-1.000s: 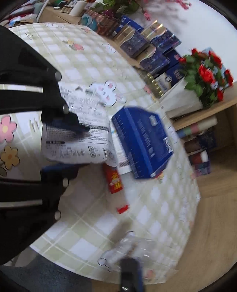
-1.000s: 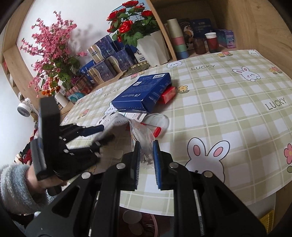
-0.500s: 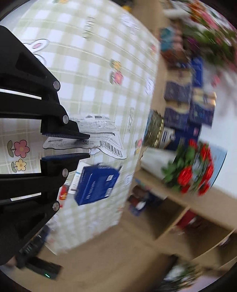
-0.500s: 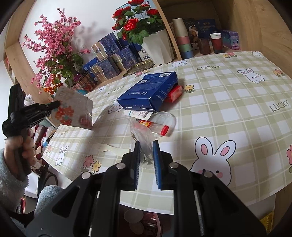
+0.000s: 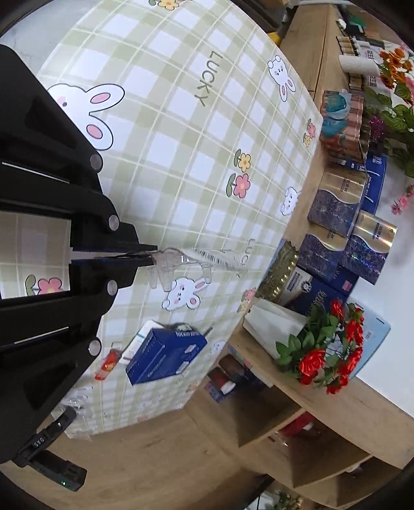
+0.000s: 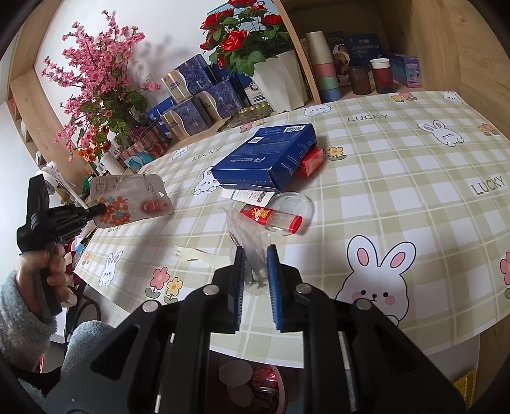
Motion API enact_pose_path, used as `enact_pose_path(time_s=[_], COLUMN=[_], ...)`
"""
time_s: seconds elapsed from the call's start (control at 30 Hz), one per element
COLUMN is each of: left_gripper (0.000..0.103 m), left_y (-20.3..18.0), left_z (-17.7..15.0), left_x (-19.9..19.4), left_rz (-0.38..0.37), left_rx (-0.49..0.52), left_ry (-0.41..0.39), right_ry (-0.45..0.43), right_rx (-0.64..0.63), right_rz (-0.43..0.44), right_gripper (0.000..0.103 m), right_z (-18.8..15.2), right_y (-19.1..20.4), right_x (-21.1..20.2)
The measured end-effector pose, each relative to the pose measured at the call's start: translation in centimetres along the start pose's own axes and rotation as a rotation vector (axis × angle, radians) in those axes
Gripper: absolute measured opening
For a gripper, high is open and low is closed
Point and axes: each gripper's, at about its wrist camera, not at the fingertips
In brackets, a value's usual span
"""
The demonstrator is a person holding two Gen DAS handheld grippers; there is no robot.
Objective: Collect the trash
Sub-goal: 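Carry the receipt over the bin and open the left tool while the right tool carries the wrapper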
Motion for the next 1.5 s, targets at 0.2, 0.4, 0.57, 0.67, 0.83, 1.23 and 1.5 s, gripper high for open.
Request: enact_pose_path(time_s=[0.2,0.4,0.57,0.67,0.83,1.23,1.5], left_gripper=[0.001,0.001,0.001,0.001,0.001,0.001,0.001], left_y=[-2.8,-5.0,-5.4,-5.5,-6.0,-7.0,-7.6], left_z=[0.1,-0.2,-2.0,-4.0,-8.1,-16.7,-18.5], left_x=[-3.0,-6.8,-9.4,-10.9,-12.9,-12.0,-7.6], left_rz=[-0.038,-0.073,-0.100,-0.121,-0.166,-0.197,-0.181], left_rx=[0.103,0.165,0.203,0.235,0.300,0.450,0.457], left_ry=[-0.059,-0.073,-0.032,0.003,0.074,0.320,0.501], right_ry=[-0.013,-0.037,-0.056,-0.071,-0.081,-0.073,-0.060], right_rx=[-0.010,-0.026,-0.032,-0.044,-0.064,-0.099,-0.081], right_rz=[0.008,0.019,0.028,0.030,0.033,0.048,0.046], right_gripper=[0.017,0.017,0.017,0.017,0.017,0.017,0.017], right_z=[0.2,0.1,-0.2,-0.7,-1.8,-4.2,-4.3], right_y=[0.7,2.0,3.1,3.9,5.0,6.8,6.2], right_x=[-0.8,-2.4,-4.0,-5.3,-7.0,-8.5,-8.3])
Point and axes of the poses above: each gripper's, at about its wrist camera, not at the fingertips, and x roughly the way its jaws point, y to its left, z to its top, and after that the axes turned 6 degrees about y, right-handed
